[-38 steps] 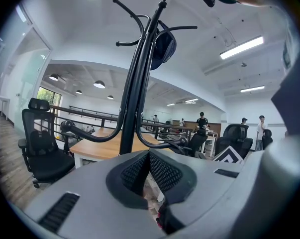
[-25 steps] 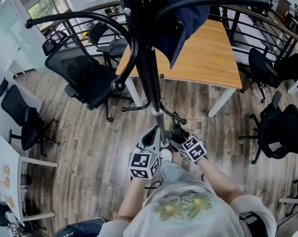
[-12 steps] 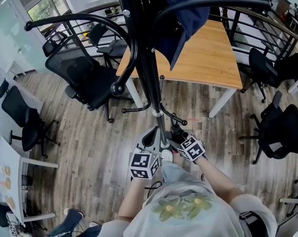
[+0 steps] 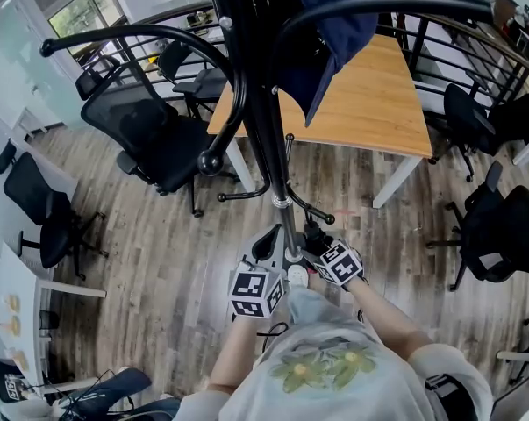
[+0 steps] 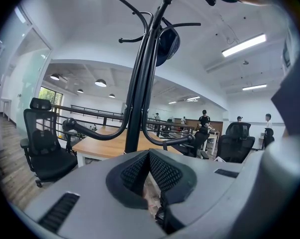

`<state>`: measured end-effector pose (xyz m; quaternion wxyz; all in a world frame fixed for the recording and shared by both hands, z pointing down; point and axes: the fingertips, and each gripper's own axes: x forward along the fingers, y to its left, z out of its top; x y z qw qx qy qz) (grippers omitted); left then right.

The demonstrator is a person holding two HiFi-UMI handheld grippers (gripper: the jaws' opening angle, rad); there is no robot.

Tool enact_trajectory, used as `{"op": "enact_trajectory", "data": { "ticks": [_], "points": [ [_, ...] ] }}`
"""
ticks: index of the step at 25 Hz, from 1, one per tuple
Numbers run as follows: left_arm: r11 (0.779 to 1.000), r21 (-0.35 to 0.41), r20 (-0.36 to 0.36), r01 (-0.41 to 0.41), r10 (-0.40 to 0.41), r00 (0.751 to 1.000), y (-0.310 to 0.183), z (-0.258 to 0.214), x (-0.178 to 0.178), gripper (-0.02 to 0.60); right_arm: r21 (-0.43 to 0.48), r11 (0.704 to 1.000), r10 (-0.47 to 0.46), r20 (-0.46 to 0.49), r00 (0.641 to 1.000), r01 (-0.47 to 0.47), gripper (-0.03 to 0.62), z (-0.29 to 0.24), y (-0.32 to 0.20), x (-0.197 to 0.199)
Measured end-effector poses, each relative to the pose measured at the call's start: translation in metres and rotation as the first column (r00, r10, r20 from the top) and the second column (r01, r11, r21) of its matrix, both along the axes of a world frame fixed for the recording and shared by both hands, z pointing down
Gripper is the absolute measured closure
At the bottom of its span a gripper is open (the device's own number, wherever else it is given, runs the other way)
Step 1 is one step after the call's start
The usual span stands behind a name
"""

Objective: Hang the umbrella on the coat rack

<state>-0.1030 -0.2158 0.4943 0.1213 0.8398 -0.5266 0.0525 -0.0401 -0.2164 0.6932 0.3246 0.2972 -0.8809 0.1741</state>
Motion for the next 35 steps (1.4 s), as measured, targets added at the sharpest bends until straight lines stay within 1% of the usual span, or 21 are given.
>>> {"op": "enact_trajectory", "data": {
  "ticks": [6,10,19,24,30,35],
  "points": [
    [1.000,-0.008,0.002,0.000,0.000,1.000,-0.006,-0.002,0.000,0.571,0.005,1.000,0.010,0.011,1.000,-0.010,0.356,0.001,-0.009,0.002],
    [1.000,-0.013,0.001,-0.003,0.003,1.000,-0.009,-0.004,0.003,0.572,0.039,0.999,0.006,0.010,1.000,-0.007,0.353,0.001,-0.019,0.002],
    [1.000,-0.020,0.001,-0.004,0.004,1.000,-0.005,0.006,-0.002,0.571,0.125,0.991,0.034,0.066,0.997,-0.042,0.350,0.008,-0.036,-0.012],
    [1.000,-0.021,0.007,-0.001,0.001,1.000,-0.006,0.007,-0.003,0.571,0.133,0.991,0.015,0.113,0.994,-0.030,0.346,0.008,-0.041,-0.019],
    [1.000,-0.023,0.014,0.005,-0.004,1.000,-0.005,0.010,-0.003,0.572,0.144,0.988,0.036,0.094,0.995,-0.049,0.334,0.014,-0.045,-0.013],
    [1.000,-0.023,0.013,0.008,-0.008,1.000,-0.006,0.006,-0.003,0.571,0.130,0.990,0.036,0.092,0.995,-0.048,0.298,0.011,-0.045,-0.011]
  ]
}}
